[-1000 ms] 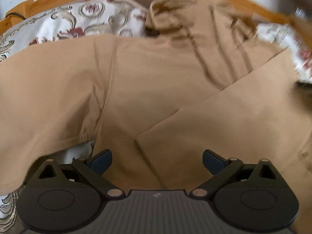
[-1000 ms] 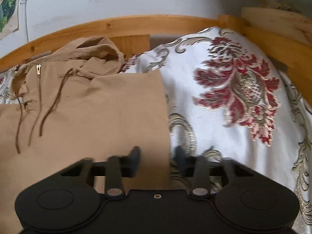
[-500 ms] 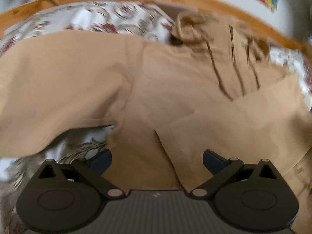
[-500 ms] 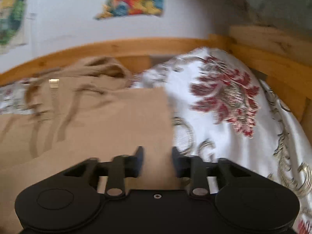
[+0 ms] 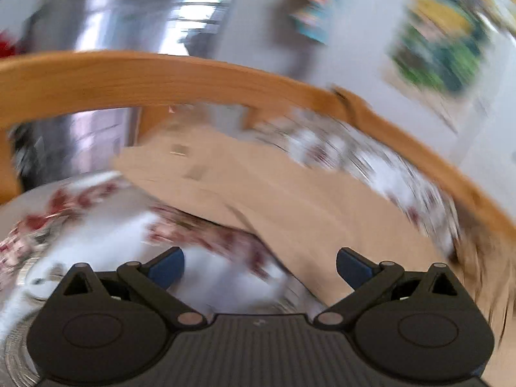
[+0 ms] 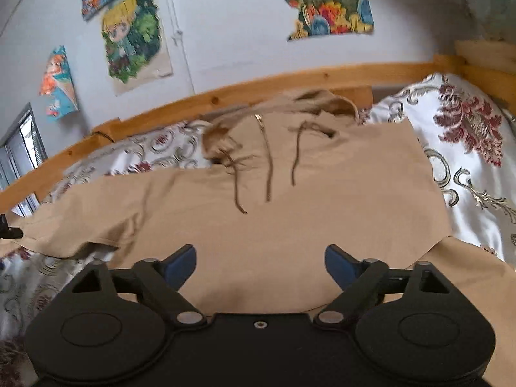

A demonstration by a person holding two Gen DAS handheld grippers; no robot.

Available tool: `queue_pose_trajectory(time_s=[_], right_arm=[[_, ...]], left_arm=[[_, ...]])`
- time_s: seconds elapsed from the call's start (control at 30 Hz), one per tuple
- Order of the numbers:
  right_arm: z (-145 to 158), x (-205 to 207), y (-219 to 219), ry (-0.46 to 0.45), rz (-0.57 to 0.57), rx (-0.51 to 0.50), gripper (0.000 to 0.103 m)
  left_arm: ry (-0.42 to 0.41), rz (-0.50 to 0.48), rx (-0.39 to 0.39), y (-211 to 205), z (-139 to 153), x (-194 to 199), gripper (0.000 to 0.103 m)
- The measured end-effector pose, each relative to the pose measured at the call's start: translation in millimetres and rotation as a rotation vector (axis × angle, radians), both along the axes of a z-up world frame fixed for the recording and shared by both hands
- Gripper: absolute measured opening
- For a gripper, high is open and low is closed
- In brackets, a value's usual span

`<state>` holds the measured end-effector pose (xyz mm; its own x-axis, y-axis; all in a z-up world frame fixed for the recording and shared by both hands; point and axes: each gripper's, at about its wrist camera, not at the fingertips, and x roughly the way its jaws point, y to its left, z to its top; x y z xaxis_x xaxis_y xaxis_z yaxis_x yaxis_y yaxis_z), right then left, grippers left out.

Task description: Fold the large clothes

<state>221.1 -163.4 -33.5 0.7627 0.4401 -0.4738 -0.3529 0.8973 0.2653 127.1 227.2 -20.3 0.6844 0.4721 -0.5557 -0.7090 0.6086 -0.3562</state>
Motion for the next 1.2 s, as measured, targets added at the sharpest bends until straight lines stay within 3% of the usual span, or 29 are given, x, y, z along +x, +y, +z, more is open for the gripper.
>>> queue_pose_trajectory(time_s=[0.17, 0.3, 0.37, 0.43, 0.5, 0.57, 0.7, 0.83, 1.0, 1.1, 1.2], right_arm=[[1, -25, 1, 0.008, 0.022, 0.044, 0.096], [-12, -27, -4, 0.027, 0.029, 0.032, 0.096], [-17, -22, -8, 0.045, 0.014, 0.039, 0.096], [-20, -19, -13, 0.054, -0.008, 0.046, 0.096], [-20, -15, -17, 0.054, -0.025, 0.059, 0.096], [-20, -13, -21, 0.047, -0.036, 0.067, 0.096], [-20, -10, -27, 0.037, -0.054, 0.065, 0.096], [-22, -6, -33, 0.041, -0.075, 0.069, 0.095], [-19, 1, -49, 0.013, -0.131, 0.061, 0.095], [-20, 7, -65, -0.021, -0.193, 0.011, 0.095], [-25, 15, -85, -0.046, -0.276, -0.053, 0.095]], left_arm=[[-0.020, 0.174, -0.143, 46, -9, 8, 0.101], [-0.035, 0.280, -0.155, 53, -15, 20, 0.096], [-0.018, 0.293, -0.140, 50, -13, 31, 0.077], [0.012, 0.285, -0.092, 44, -12, 36, 0.039], [0.053, 0.234, -0.018, 33, -8, 40, 0.018], [0.055, 0.204, 0.069, 18, -2, 41, 0.007], [-0.030, 0.153, 0.218, -12, 21, 41, 0.003], [-0.136, -0.056, 0.459, -65, 63, 54, 0.002], [-0.237, -0.550, 0.760, -175, 98, 61, 0.002], [-0.195, -0.866, 0.797, -236, 84, 71, 0.003], [-0.124, -1.083, 0.736, -283, 51, 82, 0.005]])
